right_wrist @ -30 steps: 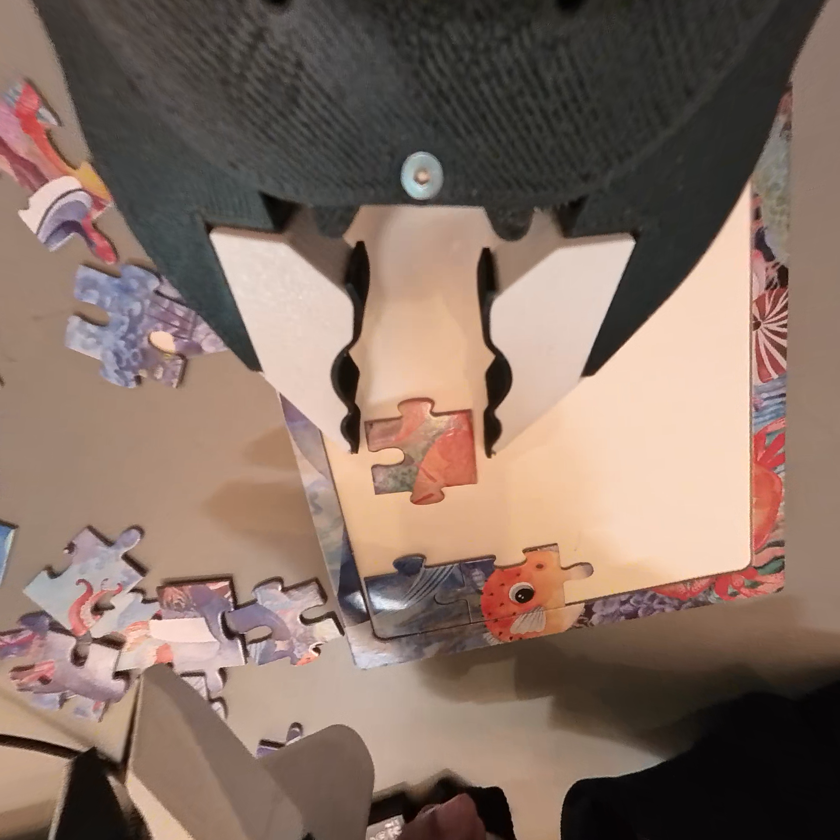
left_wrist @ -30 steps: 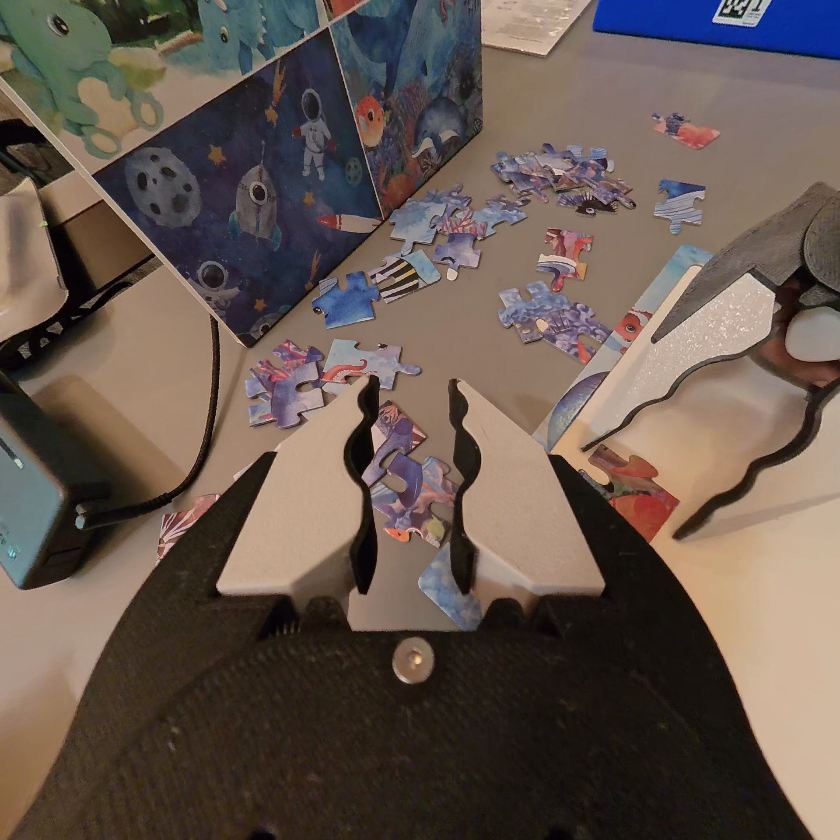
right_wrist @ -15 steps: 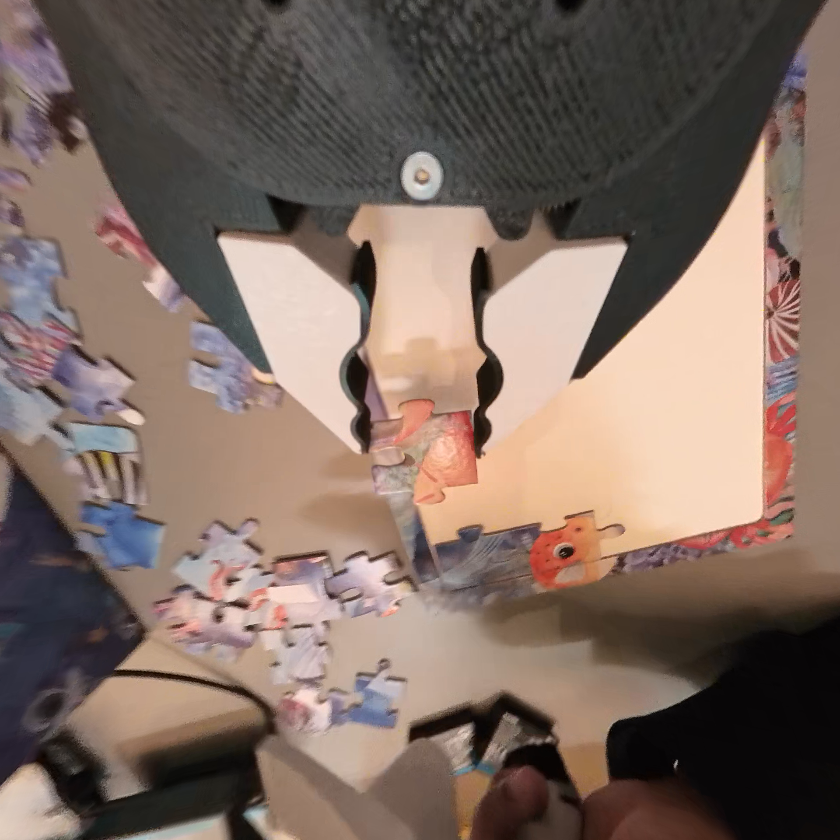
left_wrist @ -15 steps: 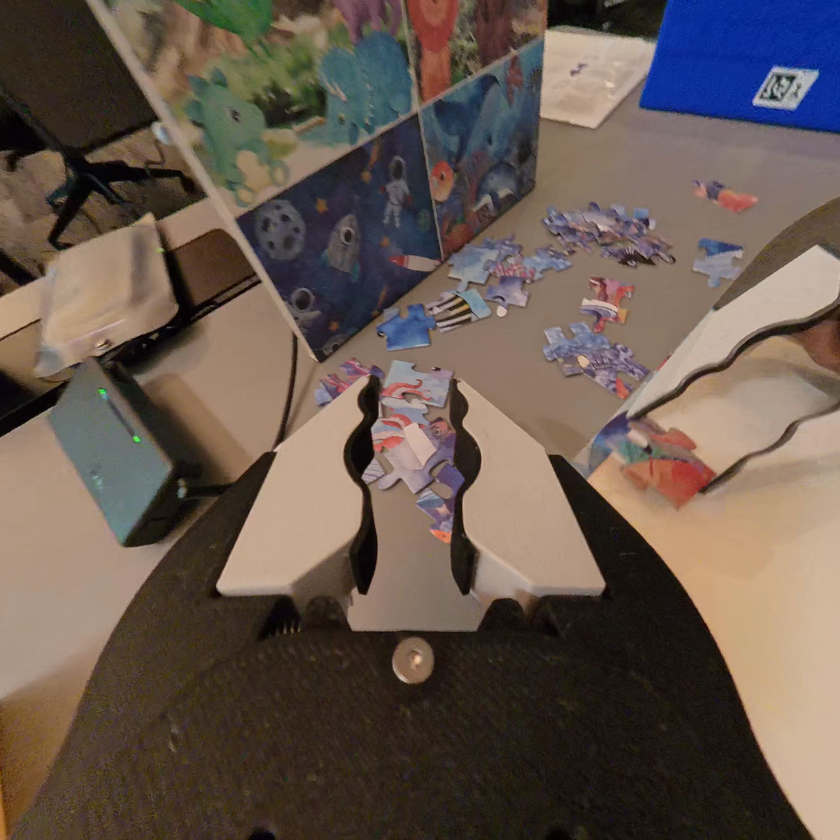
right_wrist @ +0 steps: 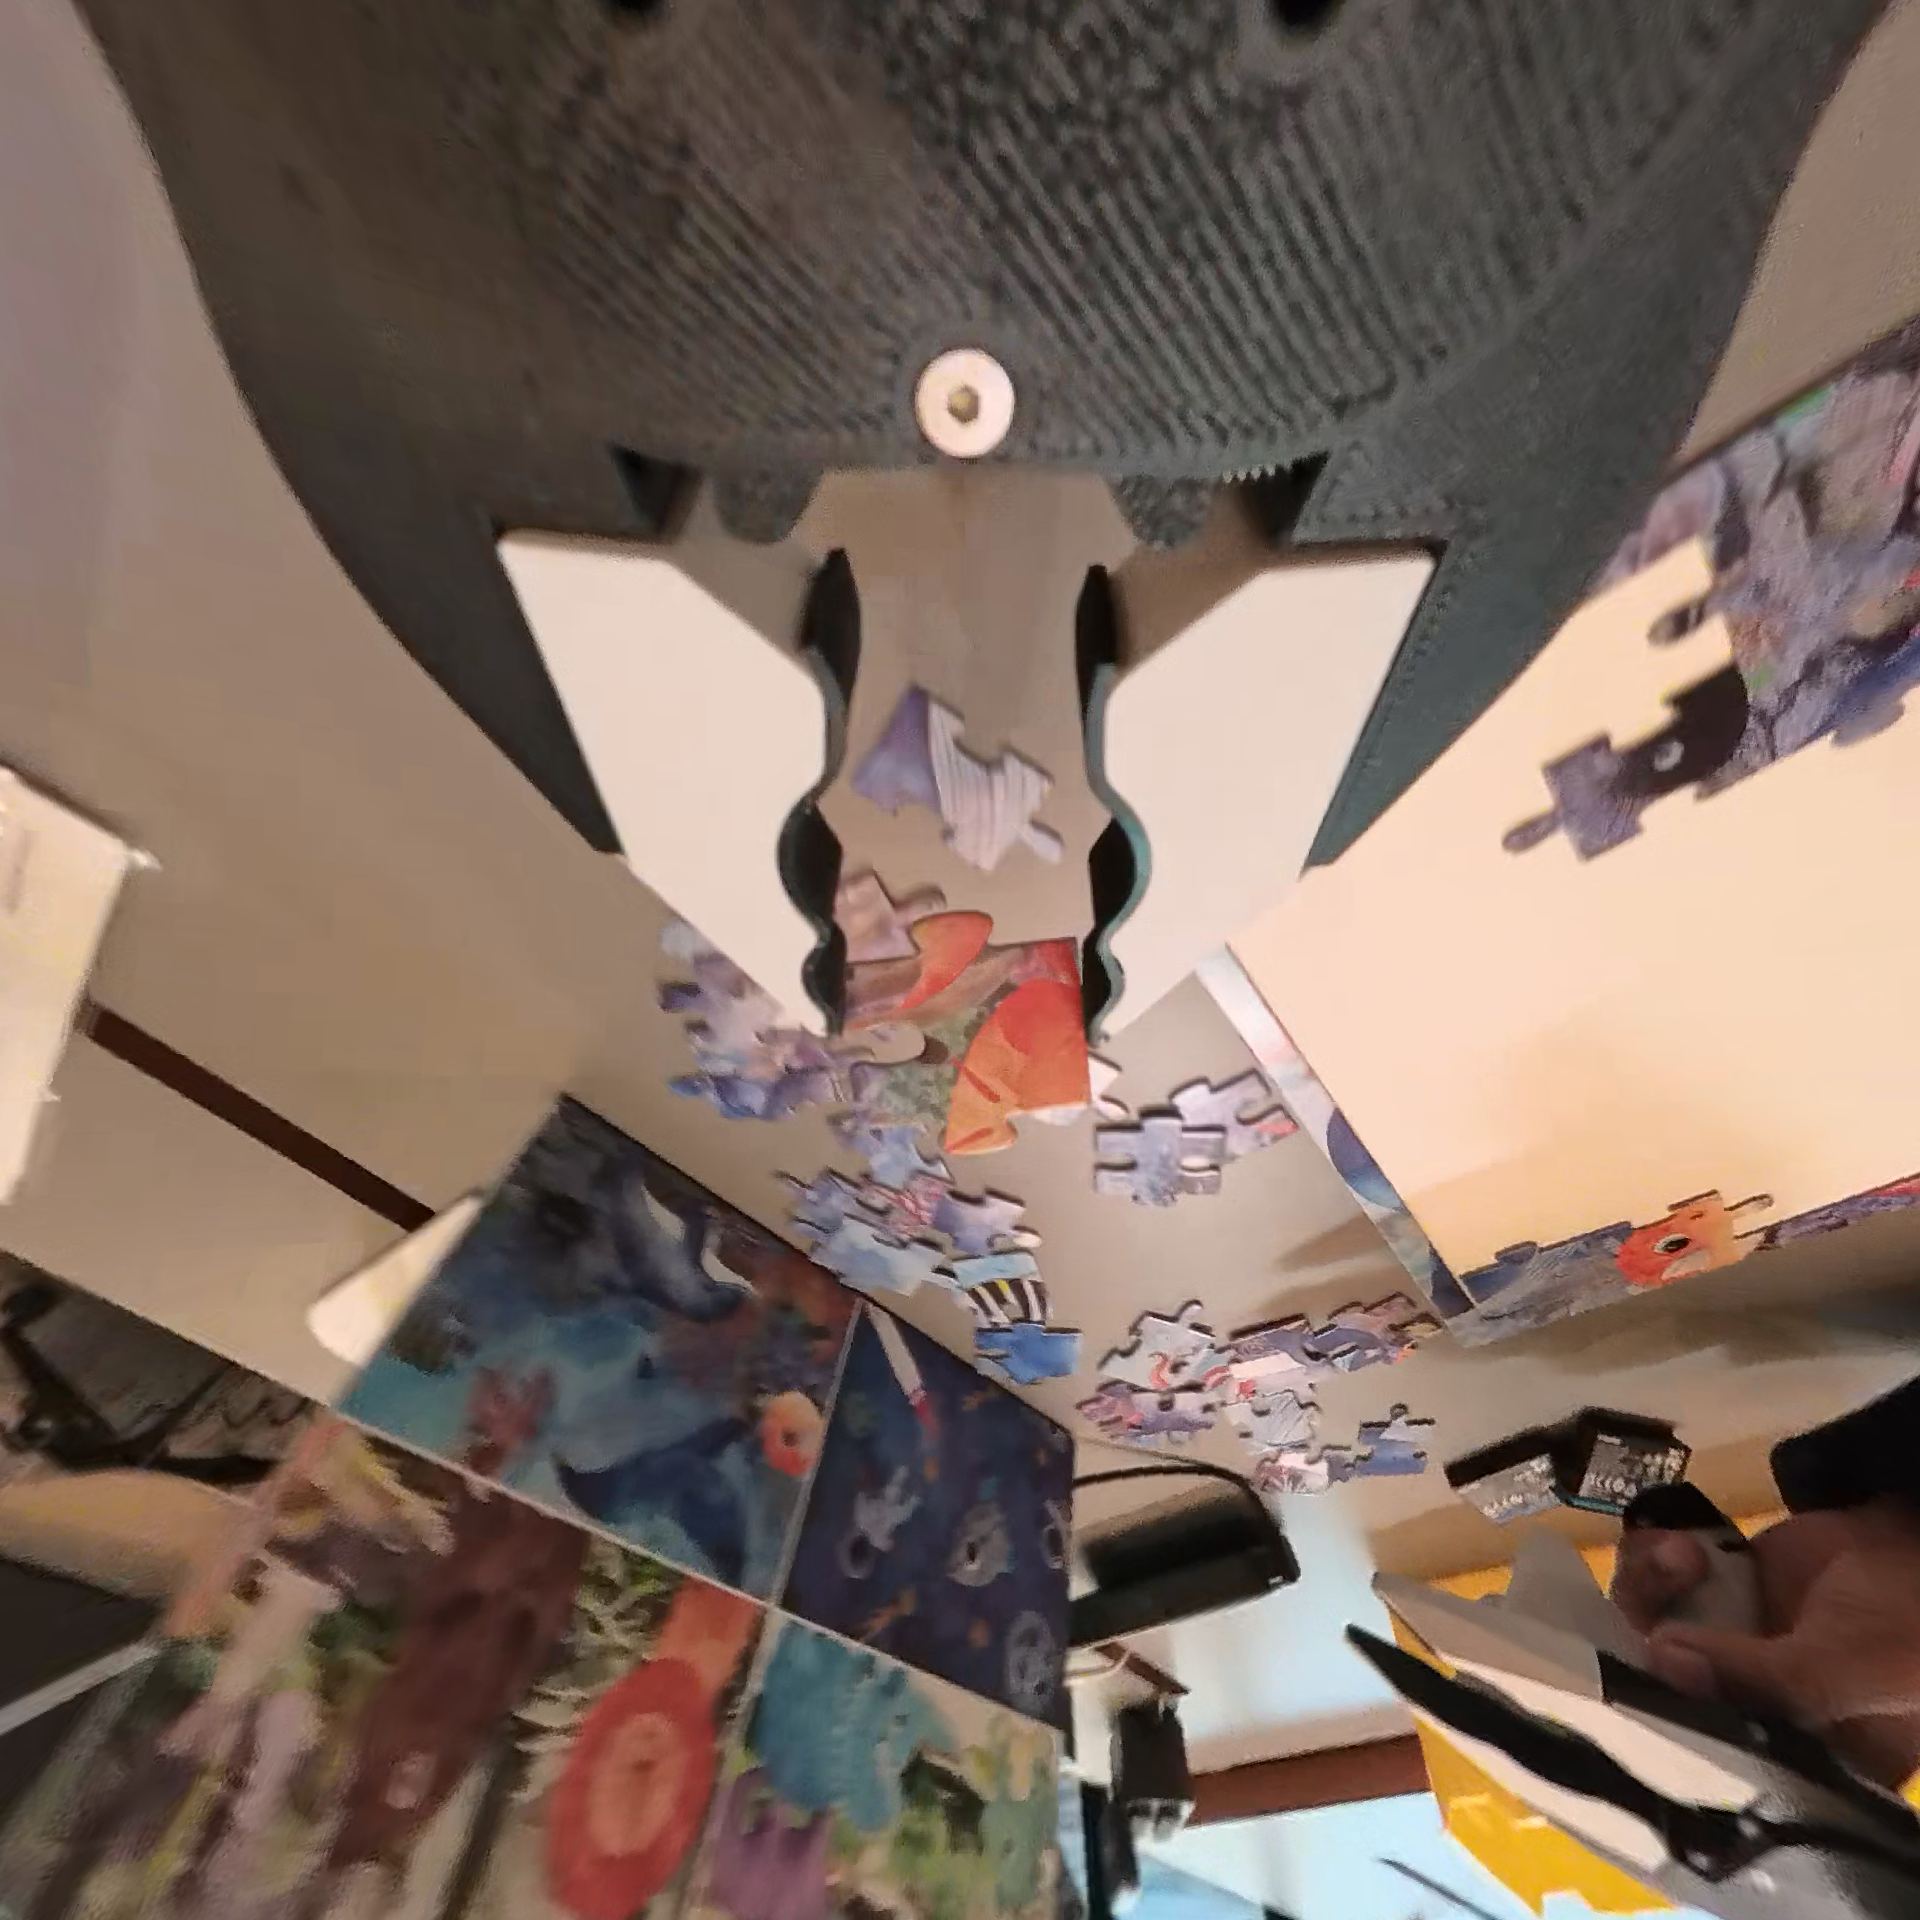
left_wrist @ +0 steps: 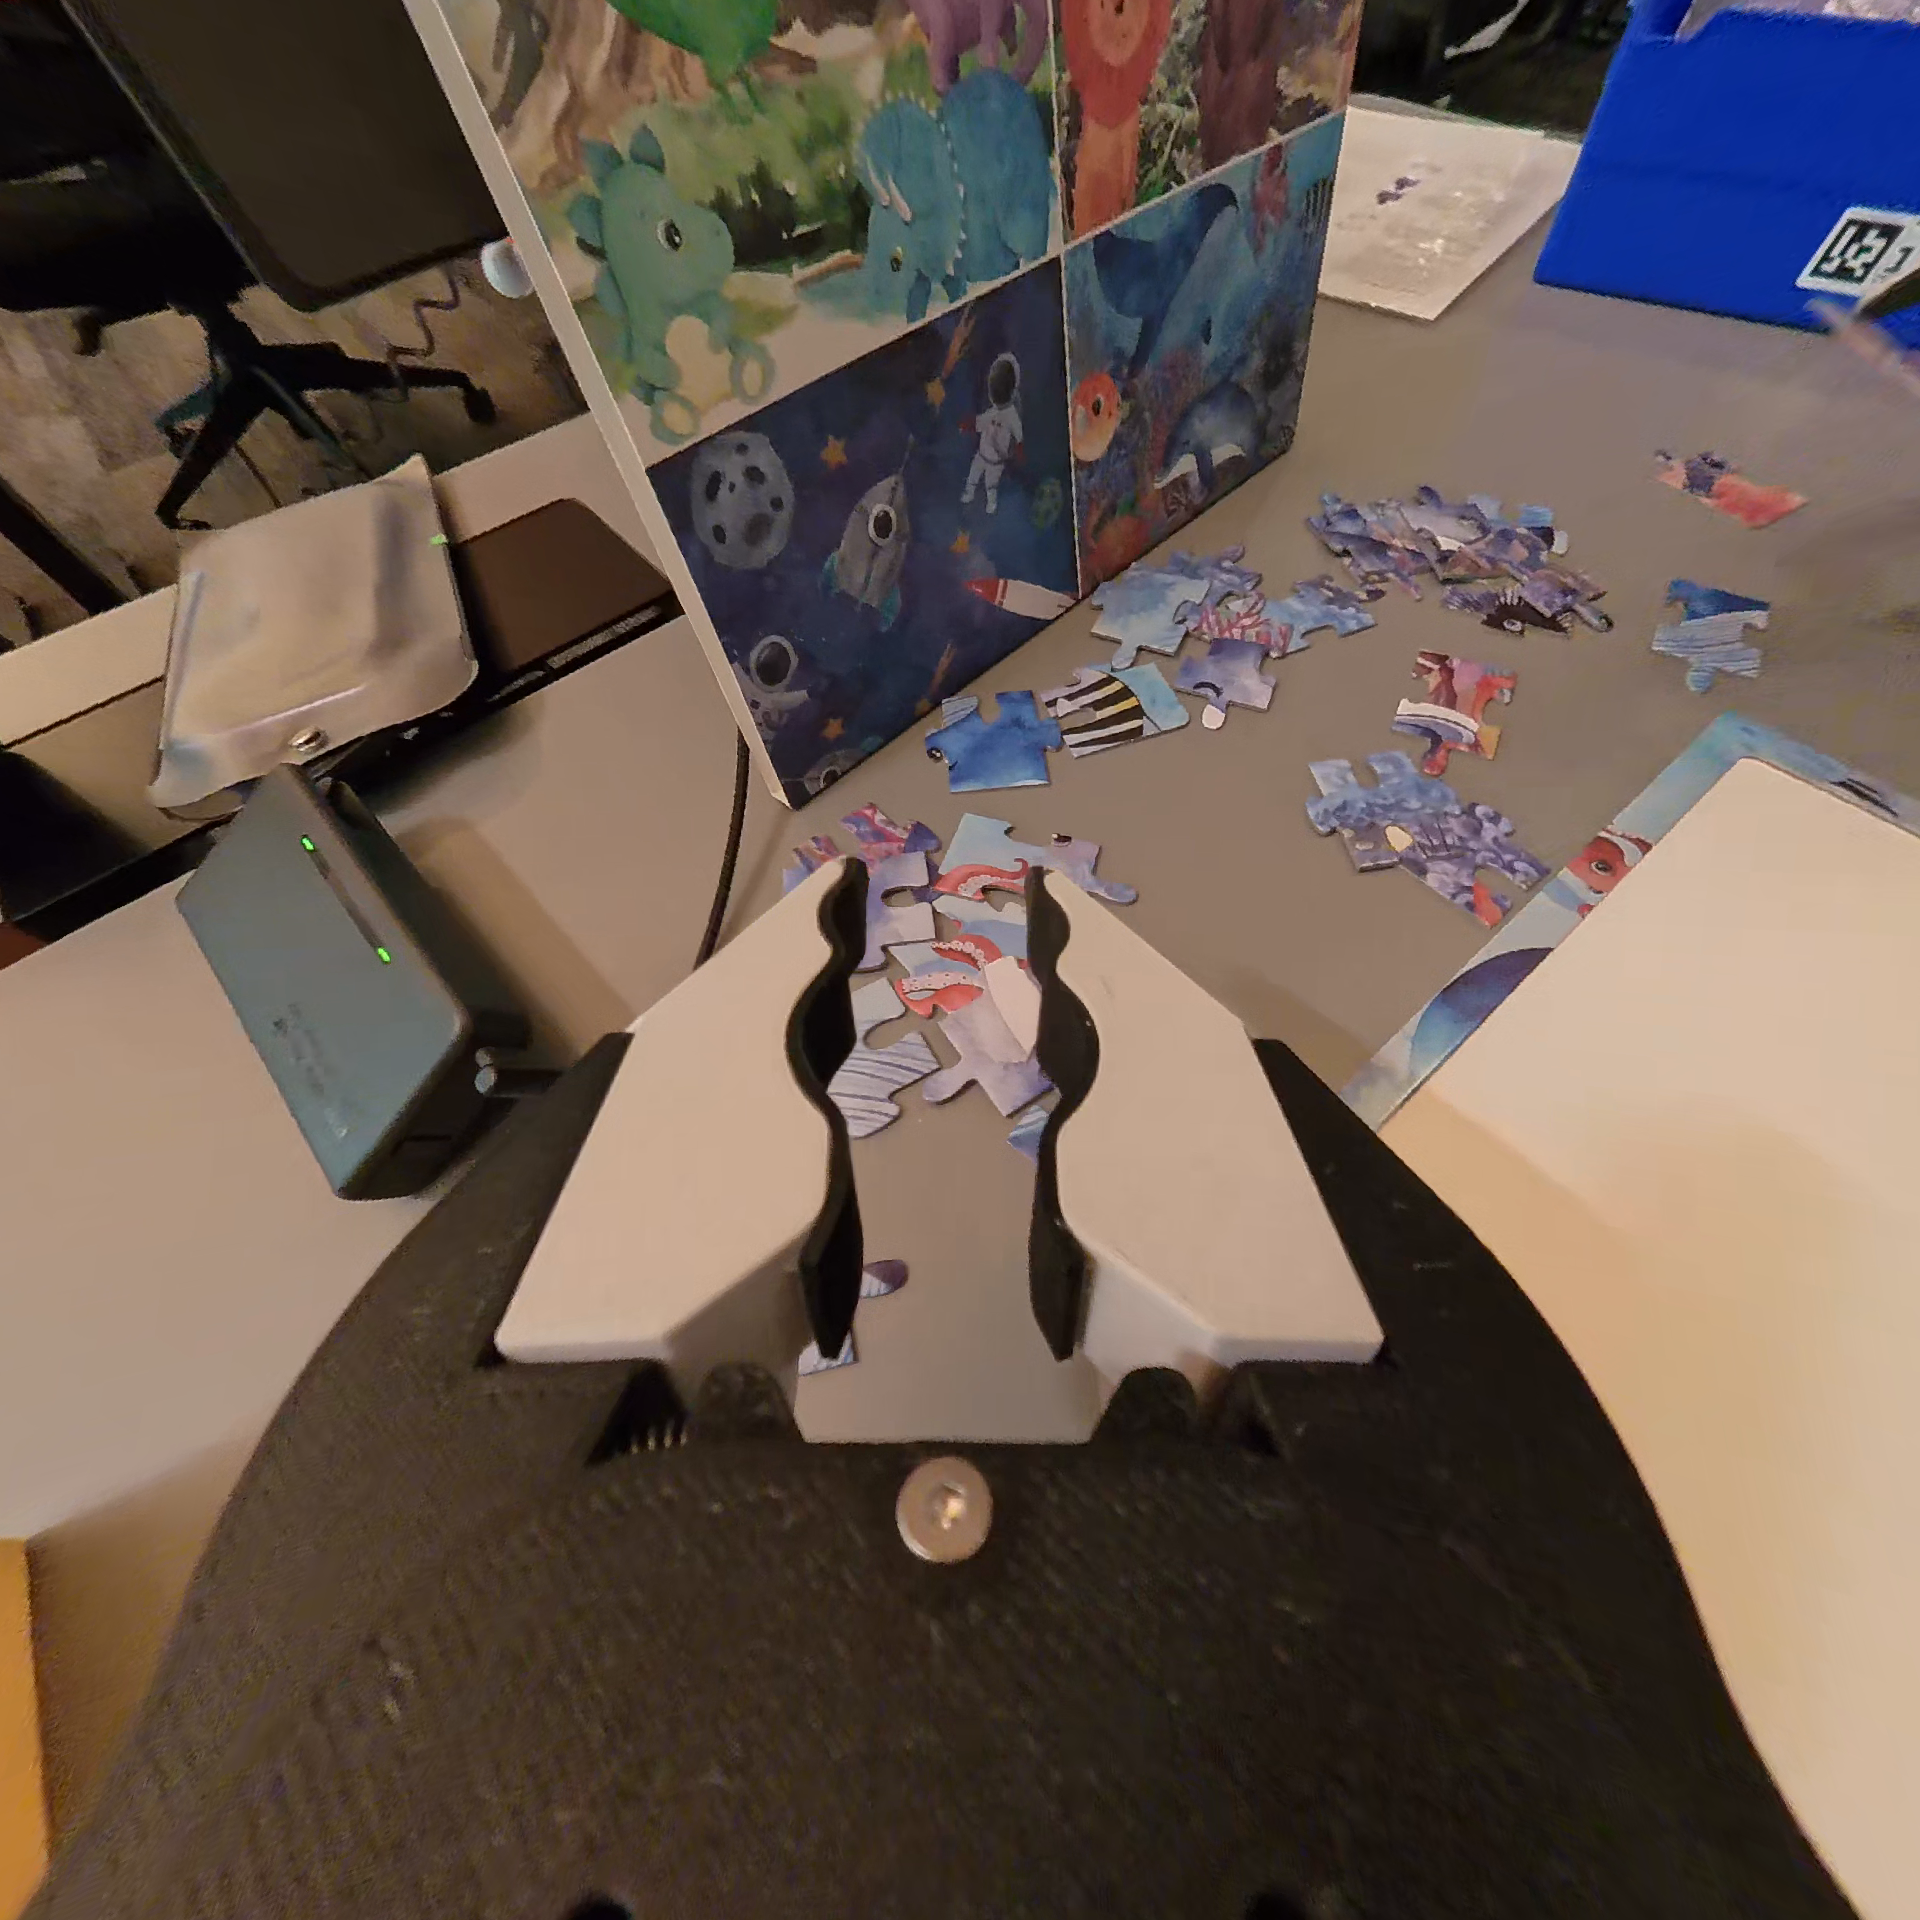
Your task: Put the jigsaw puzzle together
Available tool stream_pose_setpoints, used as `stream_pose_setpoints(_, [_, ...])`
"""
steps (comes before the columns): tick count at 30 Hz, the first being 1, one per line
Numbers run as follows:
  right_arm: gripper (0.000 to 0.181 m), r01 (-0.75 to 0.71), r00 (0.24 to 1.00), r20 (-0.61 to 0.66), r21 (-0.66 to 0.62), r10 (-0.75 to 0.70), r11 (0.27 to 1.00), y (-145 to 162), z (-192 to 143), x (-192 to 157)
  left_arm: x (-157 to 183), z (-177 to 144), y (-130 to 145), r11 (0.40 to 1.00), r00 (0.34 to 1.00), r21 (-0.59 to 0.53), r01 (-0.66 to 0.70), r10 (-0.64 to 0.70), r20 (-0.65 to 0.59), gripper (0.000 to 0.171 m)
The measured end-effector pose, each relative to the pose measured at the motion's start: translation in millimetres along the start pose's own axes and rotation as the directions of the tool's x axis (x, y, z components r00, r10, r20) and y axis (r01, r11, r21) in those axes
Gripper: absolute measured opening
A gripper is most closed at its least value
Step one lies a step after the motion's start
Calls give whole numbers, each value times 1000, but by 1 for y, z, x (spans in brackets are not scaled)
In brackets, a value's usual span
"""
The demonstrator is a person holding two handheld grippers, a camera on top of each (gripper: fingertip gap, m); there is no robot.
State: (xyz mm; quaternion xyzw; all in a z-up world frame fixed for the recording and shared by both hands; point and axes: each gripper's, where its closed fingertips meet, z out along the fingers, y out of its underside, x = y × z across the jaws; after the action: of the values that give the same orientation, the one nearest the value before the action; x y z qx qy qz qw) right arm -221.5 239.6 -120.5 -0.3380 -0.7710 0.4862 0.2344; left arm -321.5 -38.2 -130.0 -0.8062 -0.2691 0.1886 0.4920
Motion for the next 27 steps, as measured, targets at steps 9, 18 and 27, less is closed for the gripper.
stream_pose_setpoints(9, [44, -76, 984, 156, -85, 89, 993, 62, -44, -3, 23, 11, 6, 997, 989, -11, 71, -71, -130, 29])
stream_pose_setpoints(18, [45, -53, 946, 300, -227, 121, 973, 85, -29, -36, 21, 18, 18, 997, 991, -54, 56, -62, -117, 28])
stream_pose_setpoints(27, [59, -85, 971, 207, -181, 122, 980, 79, -31, -17, 20, 18, 20, 997, 994, -63, 33, -40, -101, 29])
